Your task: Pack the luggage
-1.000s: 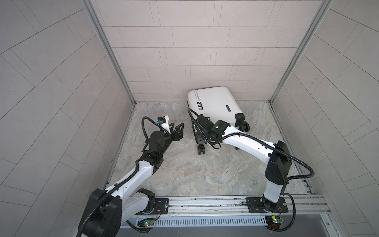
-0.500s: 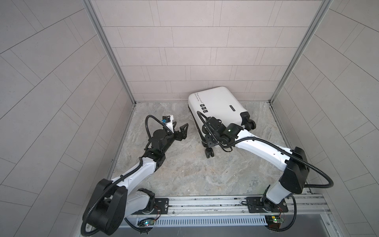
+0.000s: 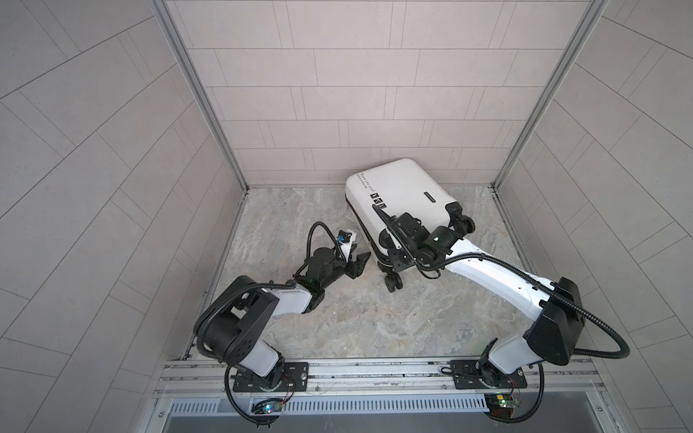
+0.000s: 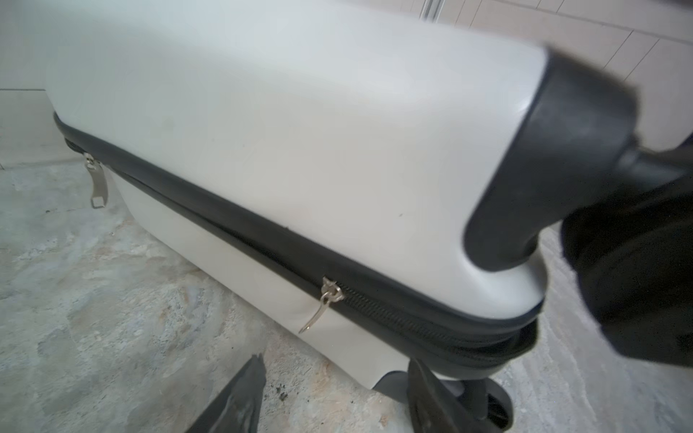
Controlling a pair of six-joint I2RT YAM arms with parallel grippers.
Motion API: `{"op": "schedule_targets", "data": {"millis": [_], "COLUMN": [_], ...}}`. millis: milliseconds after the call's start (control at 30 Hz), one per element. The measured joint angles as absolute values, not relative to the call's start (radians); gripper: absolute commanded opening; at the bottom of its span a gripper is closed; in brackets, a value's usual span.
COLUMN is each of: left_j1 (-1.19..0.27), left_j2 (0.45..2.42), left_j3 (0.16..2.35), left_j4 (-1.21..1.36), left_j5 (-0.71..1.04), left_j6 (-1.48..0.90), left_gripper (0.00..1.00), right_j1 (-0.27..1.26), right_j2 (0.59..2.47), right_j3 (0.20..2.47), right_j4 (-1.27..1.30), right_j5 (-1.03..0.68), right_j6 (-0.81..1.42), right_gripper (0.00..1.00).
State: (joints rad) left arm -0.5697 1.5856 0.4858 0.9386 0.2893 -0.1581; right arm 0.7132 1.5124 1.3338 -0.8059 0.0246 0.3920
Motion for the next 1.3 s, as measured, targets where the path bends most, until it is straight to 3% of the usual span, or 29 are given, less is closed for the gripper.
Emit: {"op": "schedule_targets", "data": {"millis": [600, 1300], "left_j1": [-0.566, -0.501], "left_j2": [1.861, 1.922], "left_j3": [0.507, 0.618], "left_j4": [1.232, 1.268], "left_j5": [0.332, 0.515], "left_j6": [-0.107, -0.161], "left_gripper": [0.61, 0.44], "right_j1": [0.684, 0.682], "right_j2": [1.467, 1.451], "right_j3": [1.295, 1.277], "right_j4": [-0.816, -0.81], "right_j5": [0.012, 0.015], "right_j6": [0.335, 0.328], "right_gripper": [0.17, 0.17]}}
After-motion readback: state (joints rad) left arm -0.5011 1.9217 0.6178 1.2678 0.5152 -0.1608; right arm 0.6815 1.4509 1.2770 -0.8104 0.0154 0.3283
